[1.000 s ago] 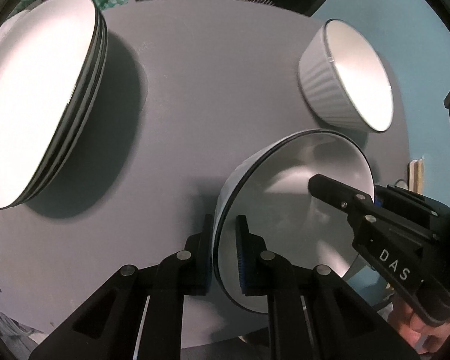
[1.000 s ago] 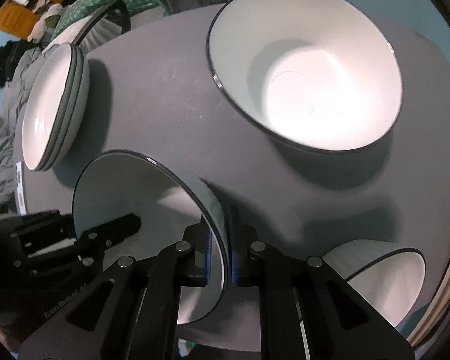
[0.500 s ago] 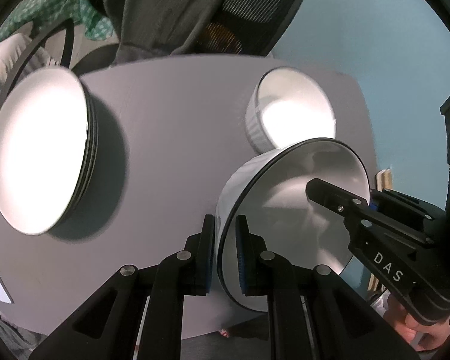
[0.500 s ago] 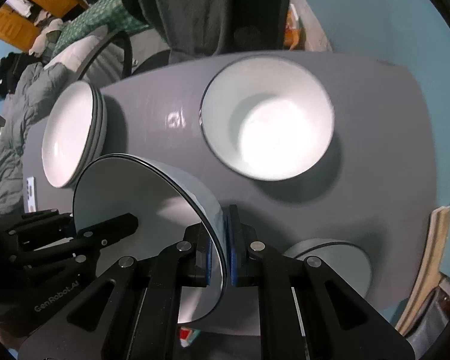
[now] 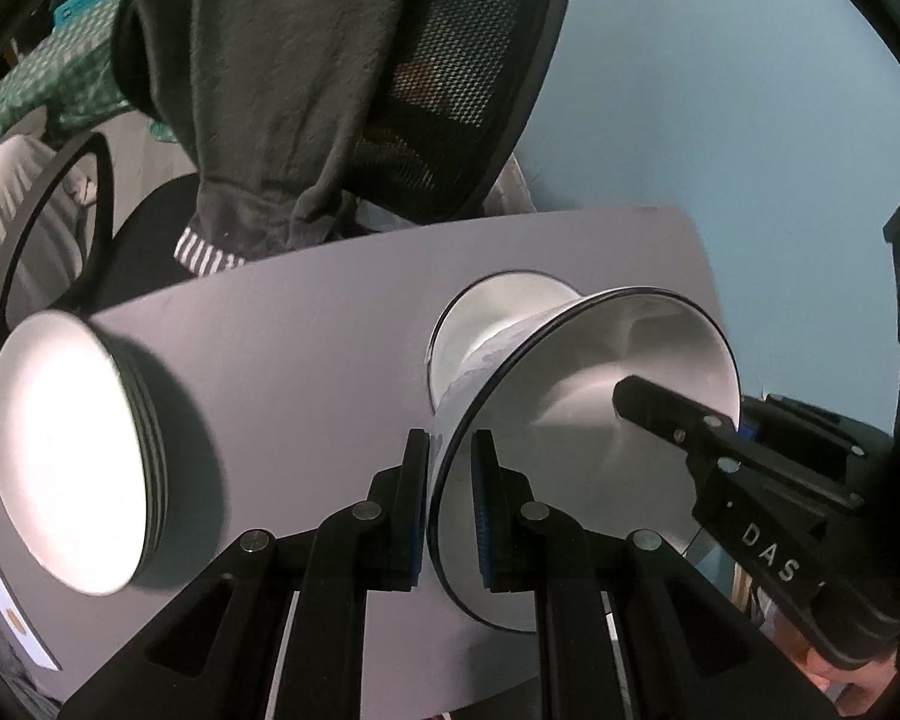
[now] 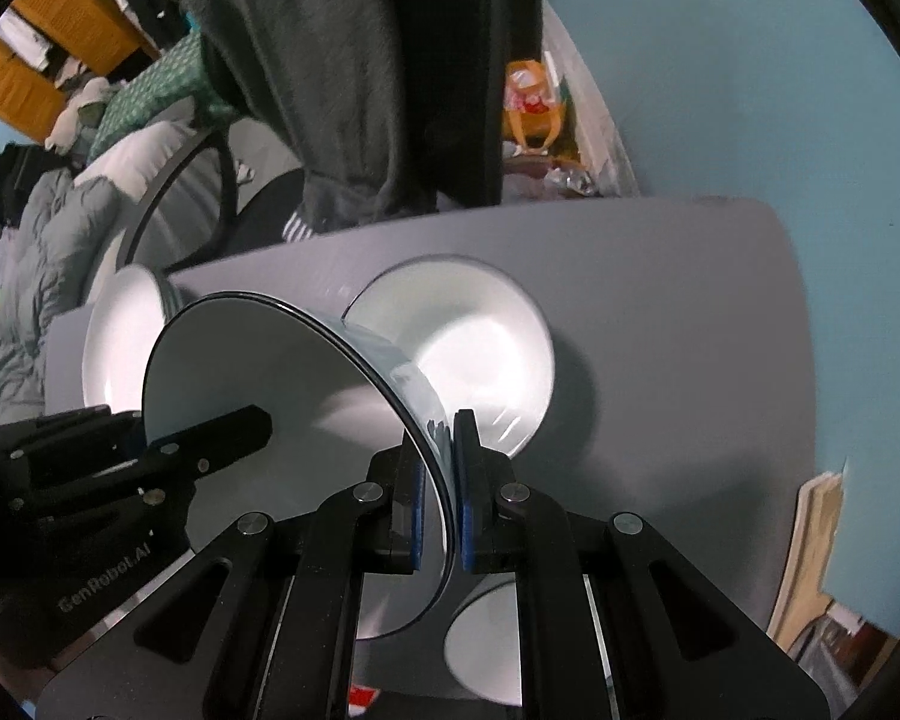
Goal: Organize plates and bowls
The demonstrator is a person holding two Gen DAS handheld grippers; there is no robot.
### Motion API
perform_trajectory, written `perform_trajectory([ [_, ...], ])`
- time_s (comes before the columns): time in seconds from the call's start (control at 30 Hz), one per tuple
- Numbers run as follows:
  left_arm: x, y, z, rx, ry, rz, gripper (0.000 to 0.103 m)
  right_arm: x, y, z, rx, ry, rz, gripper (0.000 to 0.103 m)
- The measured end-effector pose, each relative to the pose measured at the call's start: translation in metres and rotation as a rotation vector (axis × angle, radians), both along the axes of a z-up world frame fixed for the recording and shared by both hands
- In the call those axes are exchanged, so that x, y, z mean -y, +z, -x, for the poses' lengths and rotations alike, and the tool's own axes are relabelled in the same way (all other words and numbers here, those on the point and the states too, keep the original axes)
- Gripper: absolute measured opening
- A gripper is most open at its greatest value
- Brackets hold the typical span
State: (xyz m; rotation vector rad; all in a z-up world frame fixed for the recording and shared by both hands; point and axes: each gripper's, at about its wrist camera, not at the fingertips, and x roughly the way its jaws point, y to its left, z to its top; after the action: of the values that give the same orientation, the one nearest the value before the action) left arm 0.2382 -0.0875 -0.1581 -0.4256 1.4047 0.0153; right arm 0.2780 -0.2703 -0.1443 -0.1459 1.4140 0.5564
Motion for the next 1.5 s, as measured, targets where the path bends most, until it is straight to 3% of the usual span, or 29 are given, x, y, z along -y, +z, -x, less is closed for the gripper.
perform_trajectory([
  [0.3, 0.010, -0.021, -0.039, -0.046, -0.030, -0.037, 0.013, 0.009, -0.019, -0.034, -0.037, -0.039, 0.009, 0.009],
  [0.67, 0.017, -0.035, -0.055, -0.080, -0.079, -0.095, 0.013, 0.015, -0.046, -0.041, -0.106, -0.052, 0.022, 0.009],
  [1.17, 0.012, -0.048, -0.047, -0.110, -0.094, -0.105, 0.013, 0.020, -0.047, -0.037, -0.147, -0.035, 0.056, 0.010],
  [1.4, 0.004, -0.037, -0.043, -0.082, -0.063, -0.100, 0.025, 0.022, -0.041, -0.036, -0.154, -0.048, 0.042, 0.016],
  [1.5, 0.004, -0.029, -0.040, -0.057, -0.056, -0.113, 0.026, 0.022, -0.038, -0.033, -0.141, -0.049, 0.046, 0.022],
])
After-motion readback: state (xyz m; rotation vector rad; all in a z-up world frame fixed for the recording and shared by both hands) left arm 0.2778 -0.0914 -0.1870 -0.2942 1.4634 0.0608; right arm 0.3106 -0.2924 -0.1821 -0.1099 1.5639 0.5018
